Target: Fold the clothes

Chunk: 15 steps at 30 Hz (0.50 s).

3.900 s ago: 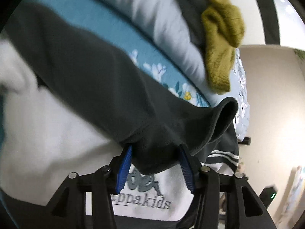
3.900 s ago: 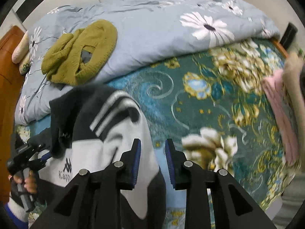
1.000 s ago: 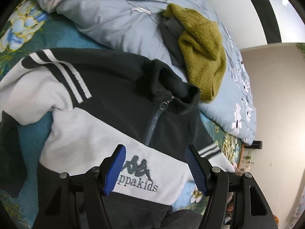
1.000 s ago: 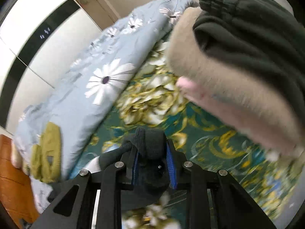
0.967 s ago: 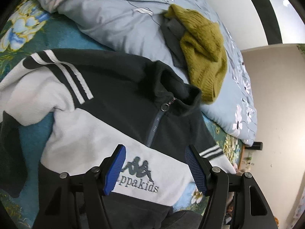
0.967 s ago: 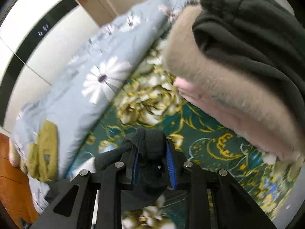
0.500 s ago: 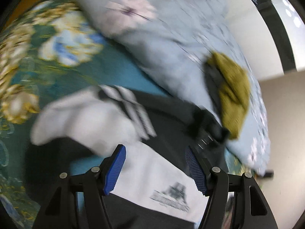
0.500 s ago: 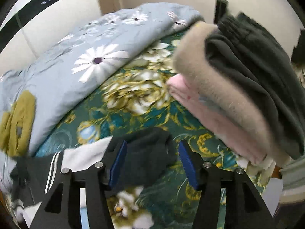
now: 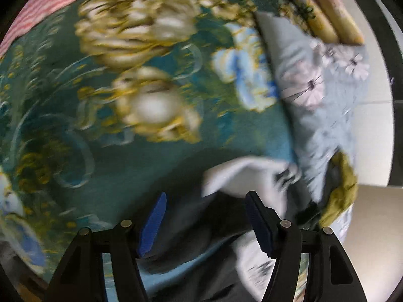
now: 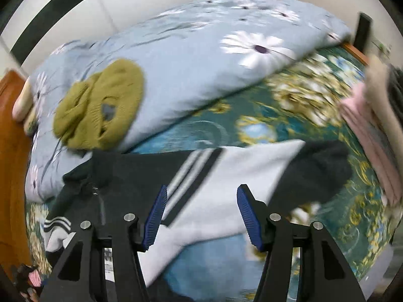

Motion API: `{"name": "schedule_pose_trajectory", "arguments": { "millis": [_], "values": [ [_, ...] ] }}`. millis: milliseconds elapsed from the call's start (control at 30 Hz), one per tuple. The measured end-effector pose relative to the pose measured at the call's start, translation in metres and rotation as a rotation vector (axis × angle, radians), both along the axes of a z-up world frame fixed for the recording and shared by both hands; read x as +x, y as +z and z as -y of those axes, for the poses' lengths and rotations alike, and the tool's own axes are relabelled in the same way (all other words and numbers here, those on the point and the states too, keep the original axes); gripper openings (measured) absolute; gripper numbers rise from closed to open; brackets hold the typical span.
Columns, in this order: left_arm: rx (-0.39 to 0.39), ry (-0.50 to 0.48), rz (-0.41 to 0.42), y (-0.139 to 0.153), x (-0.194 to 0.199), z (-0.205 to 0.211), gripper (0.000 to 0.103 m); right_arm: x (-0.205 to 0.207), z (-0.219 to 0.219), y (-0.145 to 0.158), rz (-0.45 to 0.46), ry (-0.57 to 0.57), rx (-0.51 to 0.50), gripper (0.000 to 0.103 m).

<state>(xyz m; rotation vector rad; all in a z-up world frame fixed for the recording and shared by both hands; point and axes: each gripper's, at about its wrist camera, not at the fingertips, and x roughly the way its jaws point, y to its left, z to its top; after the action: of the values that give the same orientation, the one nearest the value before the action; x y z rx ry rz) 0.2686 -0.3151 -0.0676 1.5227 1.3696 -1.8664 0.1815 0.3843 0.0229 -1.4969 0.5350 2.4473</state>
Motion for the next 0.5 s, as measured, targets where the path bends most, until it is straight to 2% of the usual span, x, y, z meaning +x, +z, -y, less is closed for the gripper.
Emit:
{"name": "schedule_pose_trajectory", "arguments": {
  "millis": [100,200,333,400,433,467,500],
  "values": [
    [0.004,-0.026,0.007,-0.013,0.027,-0.007,0.069,-0.015,0.023,0.004,-0.016,0.004,-0.066,0.059],
    [-0.024,-0.131,0.000,-0.023,0.034,-0.027,0.069,-0.021,0.046,0.007,-0.057,-0.007,-0.185,0.059],
    [-0.101,-0.304,0.047,-0.042,0.026,-0.060,0.069,-0.017,0.077,-0.022,-0.064,0.017,-0.428,0.061],
    [-0.119,-0.320,0.070,-0.049,0.025,-0.068,0.067,-0.009,0.090,-0.044,-0.039,0.023,-0.526,0.061],
    [-0.132,-0.319,0.078,-0.052,0.025,-0.071,0.060,-0.005,0.094,-0.051,-0.023,0.019,-0.545,0.061],
    [-0.153,-0.317,0.079,-0.051,0.025,-0.072,0.036,0.001,0.095,-0.059,-0.007,0.004,-0.562,0.061],
    [-0.164,-0.314,0.071,-0.049,0.024,-0.070,0.028,0.007,0.096,-0.067,0.009,-0.011,-0.579,0.061]
  ]
}}
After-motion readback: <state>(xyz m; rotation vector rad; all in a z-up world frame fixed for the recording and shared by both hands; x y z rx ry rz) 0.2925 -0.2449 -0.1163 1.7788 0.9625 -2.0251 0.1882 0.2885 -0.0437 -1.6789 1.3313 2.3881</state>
